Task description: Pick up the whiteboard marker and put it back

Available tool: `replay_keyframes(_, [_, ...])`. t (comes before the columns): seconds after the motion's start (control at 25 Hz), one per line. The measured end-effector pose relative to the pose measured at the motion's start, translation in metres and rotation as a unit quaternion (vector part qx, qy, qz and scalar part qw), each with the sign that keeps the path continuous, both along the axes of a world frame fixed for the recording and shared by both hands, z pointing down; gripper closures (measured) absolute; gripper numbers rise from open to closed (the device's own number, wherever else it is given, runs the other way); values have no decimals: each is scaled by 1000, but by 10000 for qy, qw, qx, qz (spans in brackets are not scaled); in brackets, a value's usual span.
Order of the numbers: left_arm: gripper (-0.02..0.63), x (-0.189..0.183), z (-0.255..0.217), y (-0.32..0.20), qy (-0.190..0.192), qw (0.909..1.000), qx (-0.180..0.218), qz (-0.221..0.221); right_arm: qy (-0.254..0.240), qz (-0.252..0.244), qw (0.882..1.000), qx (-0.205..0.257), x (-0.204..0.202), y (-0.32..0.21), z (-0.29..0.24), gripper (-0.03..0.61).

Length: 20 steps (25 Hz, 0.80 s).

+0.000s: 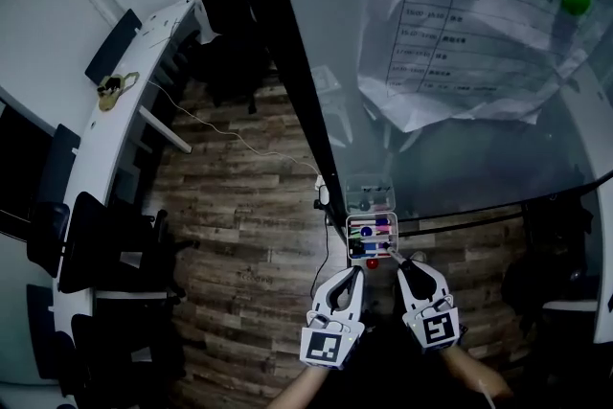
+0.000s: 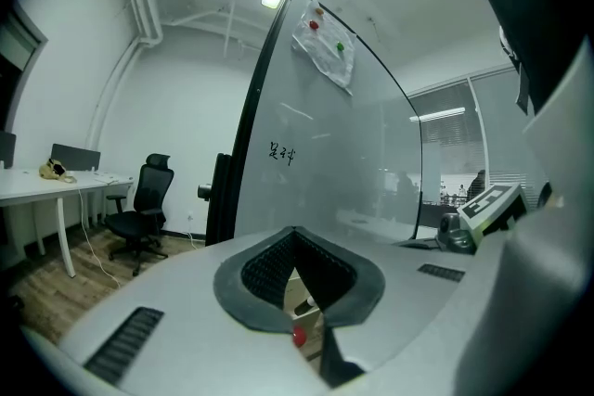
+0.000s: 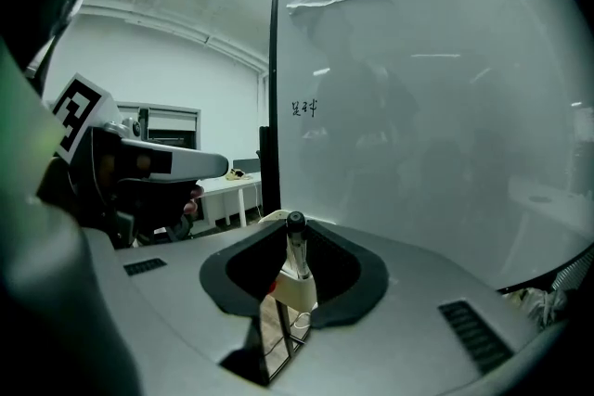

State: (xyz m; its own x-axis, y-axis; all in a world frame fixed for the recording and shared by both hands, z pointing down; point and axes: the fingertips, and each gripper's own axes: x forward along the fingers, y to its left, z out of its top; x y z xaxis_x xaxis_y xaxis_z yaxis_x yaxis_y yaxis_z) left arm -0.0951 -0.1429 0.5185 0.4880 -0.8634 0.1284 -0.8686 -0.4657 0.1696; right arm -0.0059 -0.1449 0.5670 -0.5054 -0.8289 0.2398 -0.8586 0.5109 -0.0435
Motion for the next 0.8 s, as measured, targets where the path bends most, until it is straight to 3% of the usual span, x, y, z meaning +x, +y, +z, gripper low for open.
replay_keyframes(0.8, [606, 1, 11, -25, -28, 9998, -104, 141, 158, -67, 9996, -203, -6, -15, 24, 502])
